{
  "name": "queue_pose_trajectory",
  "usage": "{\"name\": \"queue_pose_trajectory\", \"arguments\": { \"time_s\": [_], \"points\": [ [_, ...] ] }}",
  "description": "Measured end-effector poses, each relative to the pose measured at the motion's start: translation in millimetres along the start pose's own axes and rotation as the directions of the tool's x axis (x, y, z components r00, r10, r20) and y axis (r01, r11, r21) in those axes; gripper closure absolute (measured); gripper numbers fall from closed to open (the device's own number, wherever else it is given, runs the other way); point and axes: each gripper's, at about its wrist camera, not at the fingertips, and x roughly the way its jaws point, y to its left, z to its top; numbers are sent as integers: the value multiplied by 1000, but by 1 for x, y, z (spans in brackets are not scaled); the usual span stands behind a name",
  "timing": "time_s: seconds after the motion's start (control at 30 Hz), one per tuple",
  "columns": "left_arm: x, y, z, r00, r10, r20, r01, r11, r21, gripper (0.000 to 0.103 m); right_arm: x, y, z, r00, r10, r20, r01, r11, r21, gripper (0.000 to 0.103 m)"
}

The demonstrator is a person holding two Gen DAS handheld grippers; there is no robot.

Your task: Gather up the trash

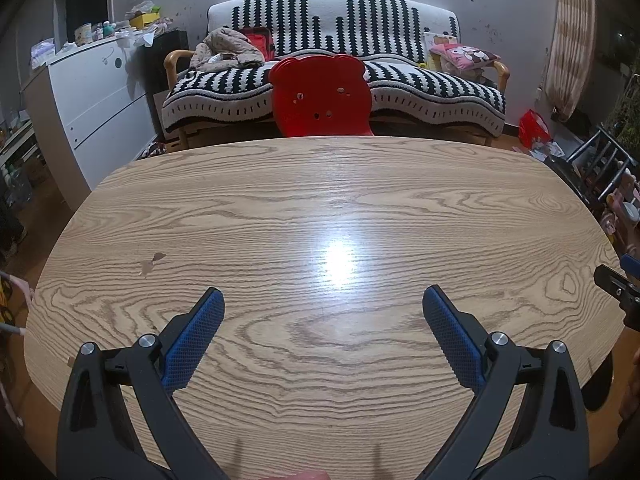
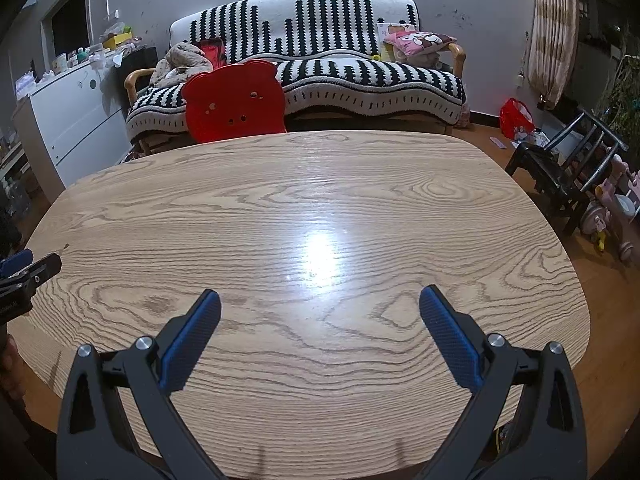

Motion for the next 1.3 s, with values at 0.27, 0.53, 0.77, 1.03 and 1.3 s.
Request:
{"name": "queue_pose_trajectory", "arguments": {
  "time_s": [0.27, 0.53, 0.77, 1.03, 1.3],
  "points": [
    [1, 0, 0, 1000, 0, 0, 0, 1000, 0, 7, 0, 0, 0, 1000, 0, 0, 0, 1000, 1, 7],
    [0, 0, 0, 1000, 0, 1, 0, 1000, 3, 7, 0, -1, 0, 1000, 0, 0, 0, 1000, -1, 7],
    [1, 1, 0, 1000, -1, -1, 1, 1000, 1, 7, -1, -1, 0, 1000, -1, 1, 1, 1000, -2, 7],
    [0, 1, -1, 1000, -1, -1, 1, 1000, 4, 7, -1, -1, 0, 1000, 0, 0, 0, 1000, 0, 7],
    [0, 1, -1, 1000, 1, -1, -1, 1000, 3, 7, 0, -2, 0, 1000, 0, -1, 0, 1000, 0, 7]
  ]
}}
